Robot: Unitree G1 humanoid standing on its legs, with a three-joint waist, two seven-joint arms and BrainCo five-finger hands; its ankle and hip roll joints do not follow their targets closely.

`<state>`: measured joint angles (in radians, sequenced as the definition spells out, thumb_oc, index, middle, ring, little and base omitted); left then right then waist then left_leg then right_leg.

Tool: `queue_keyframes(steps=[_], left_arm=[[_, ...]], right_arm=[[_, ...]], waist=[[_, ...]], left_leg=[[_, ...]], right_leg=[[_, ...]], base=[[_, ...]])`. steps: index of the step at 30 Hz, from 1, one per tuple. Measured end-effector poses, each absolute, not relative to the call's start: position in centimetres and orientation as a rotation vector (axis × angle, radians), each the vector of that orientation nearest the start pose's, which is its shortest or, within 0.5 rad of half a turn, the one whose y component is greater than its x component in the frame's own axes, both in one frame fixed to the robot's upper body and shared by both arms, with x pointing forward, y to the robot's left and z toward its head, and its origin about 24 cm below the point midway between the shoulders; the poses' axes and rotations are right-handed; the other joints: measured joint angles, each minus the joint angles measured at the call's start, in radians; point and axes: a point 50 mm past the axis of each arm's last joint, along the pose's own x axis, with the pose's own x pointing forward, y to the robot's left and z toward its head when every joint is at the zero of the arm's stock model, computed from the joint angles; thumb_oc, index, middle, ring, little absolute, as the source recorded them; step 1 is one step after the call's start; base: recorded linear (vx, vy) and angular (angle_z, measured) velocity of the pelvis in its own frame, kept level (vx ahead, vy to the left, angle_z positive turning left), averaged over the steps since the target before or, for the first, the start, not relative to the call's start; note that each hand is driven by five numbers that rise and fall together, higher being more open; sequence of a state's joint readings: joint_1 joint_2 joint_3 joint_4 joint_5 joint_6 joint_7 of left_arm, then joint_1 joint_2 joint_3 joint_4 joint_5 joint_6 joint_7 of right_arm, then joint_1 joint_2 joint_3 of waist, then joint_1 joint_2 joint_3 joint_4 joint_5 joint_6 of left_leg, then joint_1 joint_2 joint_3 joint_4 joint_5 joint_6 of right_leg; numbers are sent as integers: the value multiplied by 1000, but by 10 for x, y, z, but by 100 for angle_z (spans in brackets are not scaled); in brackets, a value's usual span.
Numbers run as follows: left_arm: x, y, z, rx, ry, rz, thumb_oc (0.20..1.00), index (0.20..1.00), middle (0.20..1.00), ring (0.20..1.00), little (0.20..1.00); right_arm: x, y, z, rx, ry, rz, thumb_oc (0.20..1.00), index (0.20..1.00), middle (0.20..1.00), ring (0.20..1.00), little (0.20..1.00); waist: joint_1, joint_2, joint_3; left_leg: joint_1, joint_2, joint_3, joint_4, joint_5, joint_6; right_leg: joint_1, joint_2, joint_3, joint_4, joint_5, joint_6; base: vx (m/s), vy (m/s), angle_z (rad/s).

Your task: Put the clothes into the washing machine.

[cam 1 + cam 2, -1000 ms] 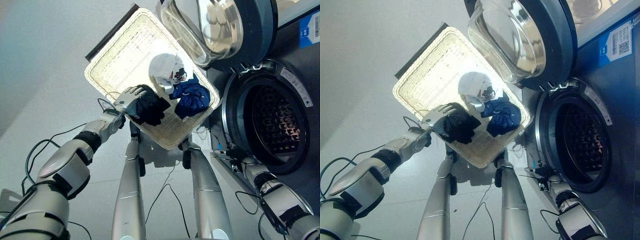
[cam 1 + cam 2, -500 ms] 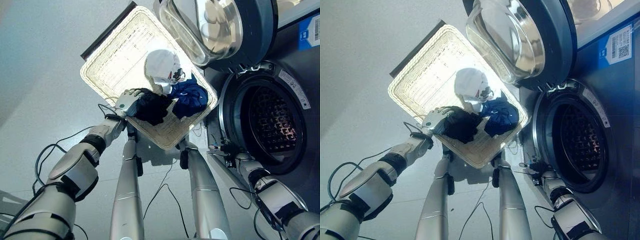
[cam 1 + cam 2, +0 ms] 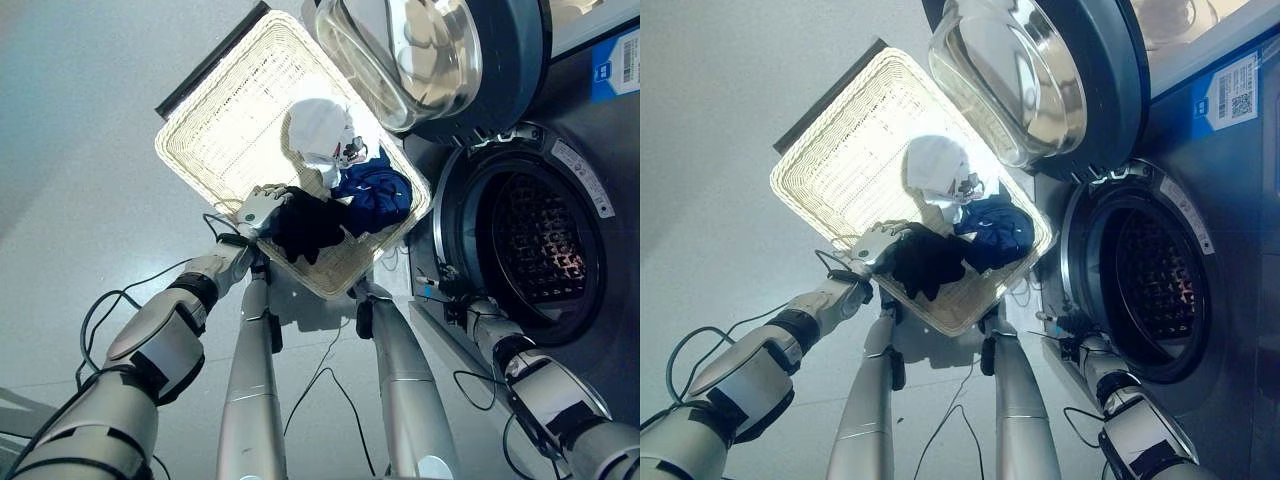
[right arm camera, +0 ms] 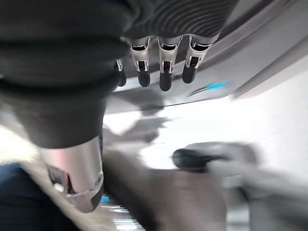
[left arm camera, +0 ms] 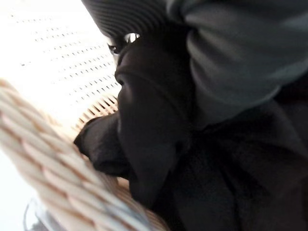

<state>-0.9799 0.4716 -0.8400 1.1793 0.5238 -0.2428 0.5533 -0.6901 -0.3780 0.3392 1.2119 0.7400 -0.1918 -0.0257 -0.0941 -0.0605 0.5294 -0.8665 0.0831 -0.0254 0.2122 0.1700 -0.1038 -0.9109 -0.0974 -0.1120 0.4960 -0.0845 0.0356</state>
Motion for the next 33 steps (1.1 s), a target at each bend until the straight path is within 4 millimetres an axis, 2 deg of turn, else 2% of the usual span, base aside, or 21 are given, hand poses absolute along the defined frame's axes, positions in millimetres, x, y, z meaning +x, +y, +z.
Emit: queue_keyframes(steps=[3, 5, 7, 10, 13, 16, 17, 22, 29, 33], left_arm=[[385, 182, 99, 1362, -331, 22, 200, 200, 200, 200, 200], [383, 182, 96, 1278, -319, 52, 200, 200, 200, 200, 200], [378, 182, 98, 1102, -331, 109, 200, 200, 200, 200, 200], [373, 178, 102, 959, -377, 124, 200, 200, 200, 200, 200], [363, 172, 123, 818, -509, 124, 200, 200, 200, 200, 200], [355, 164, 142, 723, -602, 111, 200, 200, 200, 200, 200], [349, 160, 152, 636, -658, 113, 200, 200, 200, 200, 200], [338, 160, 165, 481, -729, 113, 200, 200, 200, 200, 200], [322, 138, 173, 363, -804, -10, 200, 200, 200, 200, 200], [315, 130, 184, 315, -864, -54, 200, 200, 200, 200, 200]], right_arm=[[351, -227, 30, 242, 165, -197, 1000, 1000, 1000, 1000, 1000], [353, -224, 38, 282, 108, -189, 1000, 1000, 1000, 1000, 1000], [354, -213, 55, 354, -9, -150, 1000, 1000, 1000, 1000, 1000], [352, -200, 69, 400, -98, -134, 1000, 1000, 1000, 1000, 1000], [347, -183, 101, 470, -228, -91, 1000, 1000, 1000, 1000, 1000], [343, -179, 114, 509, -284, -97, 1000, 1000, 1000, 1000, 1000], [334, -175, 121, 537, -325, -94, 1000, 1000, 1000, 1000, 1000], [325, -162, 130, 513, -380, -80, 1000, 1000, 1000, 1000, 1000], [309, -147, 158, 416, -535, -53, 1000, 1000, 1000, 1000, 1000], [306, -145, 165, 393, -572, -45, 1000, 1000, 1000, 1000, 1000]], waist=[[-3, -2, 1], [-3, -2, 1], [-4, -3, 1], [4, -3, 1], [2, -3, 1], [20, -2, 2], [28, -1, 2], [37, -1, 2], [41, 1, 4], [57, 6, 6]], left_leg=[[1, 2, 10, 5, -5, 2], [1, 2, 15, 5, -6, 4], [1, 0, 16, 5, -6, 5], [2, 0, 16, 4, -6, 5], [3, -4, 16, -8, -3, 7], [3, -9, 17, -15, 1, 8], [3, -16, 19, -18, 2, 9], [7, -20, 19, -25, 4, 8], [15, -30, 23, -31, 5, 9], [18, -30, 26, -32, 5, 9]], right_leg=[[0, 2, 10, -4, 8, -1], [0, 3, 15, -4, 13, 0], [-1, 3, 21, -5, 16, 1], [-2, 3, 21, -2, 14, 3], [-10, -1, 21, 4, 11, 8], [-18, -8, 22, 14, 6, 10], [-28, -16, 26, 32, -5, 11], [-32, -22, 26, 45, -12, 5], [-36, -31, 32, 59, -21, 8], [-38, -31, 36, 63, -26, 13]], base=[[4, 45, -7], [5, 23, -7], [1, 8, -2], [0, 0, 0], [2, -7, 2], [8, -6, 5], [8, 1, 8], [3, 2, 3], [3, 12, 1], [0, 0, 0]])
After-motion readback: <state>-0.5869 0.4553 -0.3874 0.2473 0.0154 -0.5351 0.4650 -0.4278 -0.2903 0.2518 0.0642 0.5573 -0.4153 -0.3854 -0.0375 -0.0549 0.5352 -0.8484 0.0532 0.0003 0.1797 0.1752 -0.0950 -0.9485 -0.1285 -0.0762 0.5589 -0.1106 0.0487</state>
